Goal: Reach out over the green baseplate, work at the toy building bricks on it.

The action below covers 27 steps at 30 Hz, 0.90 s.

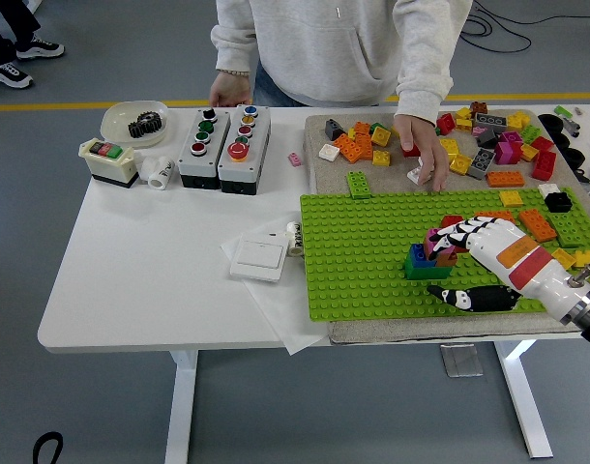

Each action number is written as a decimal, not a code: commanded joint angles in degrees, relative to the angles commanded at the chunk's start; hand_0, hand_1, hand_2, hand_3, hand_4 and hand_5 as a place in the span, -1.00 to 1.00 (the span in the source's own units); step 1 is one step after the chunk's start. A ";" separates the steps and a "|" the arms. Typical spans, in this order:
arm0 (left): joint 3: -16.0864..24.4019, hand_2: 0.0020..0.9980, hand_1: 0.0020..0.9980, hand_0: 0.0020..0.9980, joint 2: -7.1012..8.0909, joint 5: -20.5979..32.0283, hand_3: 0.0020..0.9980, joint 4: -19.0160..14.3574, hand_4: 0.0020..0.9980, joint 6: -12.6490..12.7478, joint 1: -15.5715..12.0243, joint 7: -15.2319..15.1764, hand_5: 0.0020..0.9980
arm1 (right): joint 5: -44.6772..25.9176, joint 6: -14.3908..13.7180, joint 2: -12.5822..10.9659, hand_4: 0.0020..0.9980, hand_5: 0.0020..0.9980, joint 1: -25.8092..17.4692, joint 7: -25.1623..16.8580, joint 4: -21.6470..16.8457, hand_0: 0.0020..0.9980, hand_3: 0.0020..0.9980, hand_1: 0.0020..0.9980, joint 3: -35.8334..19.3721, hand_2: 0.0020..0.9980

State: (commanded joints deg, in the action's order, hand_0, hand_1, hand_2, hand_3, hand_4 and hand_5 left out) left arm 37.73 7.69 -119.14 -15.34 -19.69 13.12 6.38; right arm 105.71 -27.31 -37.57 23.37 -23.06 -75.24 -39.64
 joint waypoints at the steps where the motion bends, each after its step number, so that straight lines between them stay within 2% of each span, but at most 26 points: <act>1: 0.01 0.41 0.48 0.49 0.01 0.00 0.19 0.01 0.33 0.02 0.02 0.00 0.21 | -0.13 -0.04 -0.04 0.61 0.08 -0.01 -0.04 -0.15 0.34 0.12 0.31 -0.15 0.40; 18: -0.28 0.42 0.48 0.49 0.02 0.55 0.19 0.05 0.33 0.13 0.18 -0.05 0.21 | -3.01 -0.99 -0.45 0.61 0.08 -0.19 -0.91 -2.12 0.35 0.13 0.32 -2.93 0.41; 27: -0.27 0.41 0.48 0.50 -0.03 0.43 0.19 0.06 0.33 0.18 0.19 -0.05 0.21 | -12.76 0.49 -0.55 0.61 0.07 -0.19 1.14 -1.62 0.41 0.19 0.36 -7.13 0.44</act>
State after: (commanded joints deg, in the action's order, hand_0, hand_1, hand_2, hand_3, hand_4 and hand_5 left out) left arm 37.47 7.66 -118.72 -15.28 -19.51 13.31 6.33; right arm 92.95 -26.83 -38.12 23.18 -21.92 -76.86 -46.77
